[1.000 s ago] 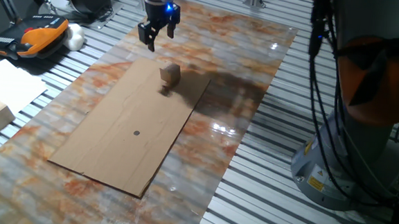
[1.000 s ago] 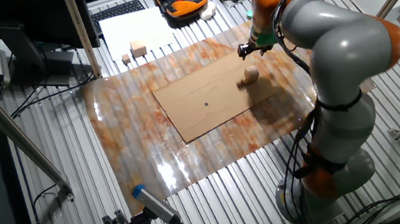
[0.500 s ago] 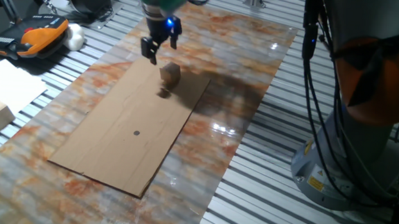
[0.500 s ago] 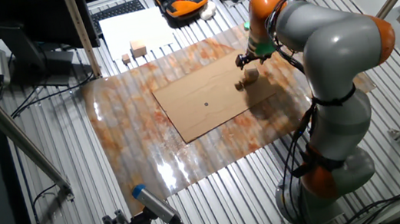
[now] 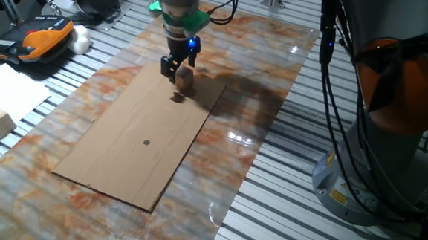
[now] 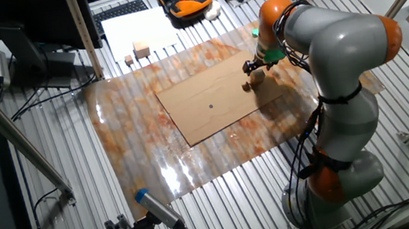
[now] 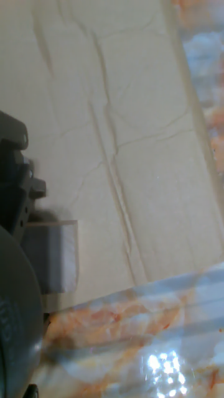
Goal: Grab the block and place it at the designated location
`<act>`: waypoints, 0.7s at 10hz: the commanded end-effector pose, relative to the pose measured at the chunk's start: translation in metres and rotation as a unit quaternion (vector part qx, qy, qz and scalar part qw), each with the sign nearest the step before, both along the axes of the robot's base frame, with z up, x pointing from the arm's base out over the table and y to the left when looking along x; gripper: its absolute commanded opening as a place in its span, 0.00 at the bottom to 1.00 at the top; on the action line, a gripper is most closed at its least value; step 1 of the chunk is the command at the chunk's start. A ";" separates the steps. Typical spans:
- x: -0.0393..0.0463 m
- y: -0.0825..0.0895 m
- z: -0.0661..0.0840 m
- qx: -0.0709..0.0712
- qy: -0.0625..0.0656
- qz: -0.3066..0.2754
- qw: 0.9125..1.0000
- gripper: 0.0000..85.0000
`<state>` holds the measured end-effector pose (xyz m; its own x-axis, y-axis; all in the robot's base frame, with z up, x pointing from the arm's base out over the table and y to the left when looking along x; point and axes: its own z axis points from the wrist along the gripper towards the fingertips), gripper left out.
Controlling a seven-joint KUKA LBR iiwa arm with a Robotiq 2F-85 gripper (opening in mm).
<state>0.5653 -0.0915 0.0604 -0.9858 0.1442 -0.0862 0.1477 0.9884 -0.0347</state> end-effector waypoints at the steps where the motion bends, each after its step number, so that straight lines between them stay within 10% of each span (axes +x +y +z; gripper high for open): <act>1: -0.0014 -0.003 0.000 -0.007 -0.001 -0.001 1.000 1.00; 3: -0.0001 -0.009 0.002 -0.003 0.001 0.004 1.000 0.80; 6: -0.0005 -0.009 0.000 0.000 0.004 0.012 1.000 0.80; 7: -0.0008 -0.008 -0.003 0.000 0.007 0.020 1.000 0.60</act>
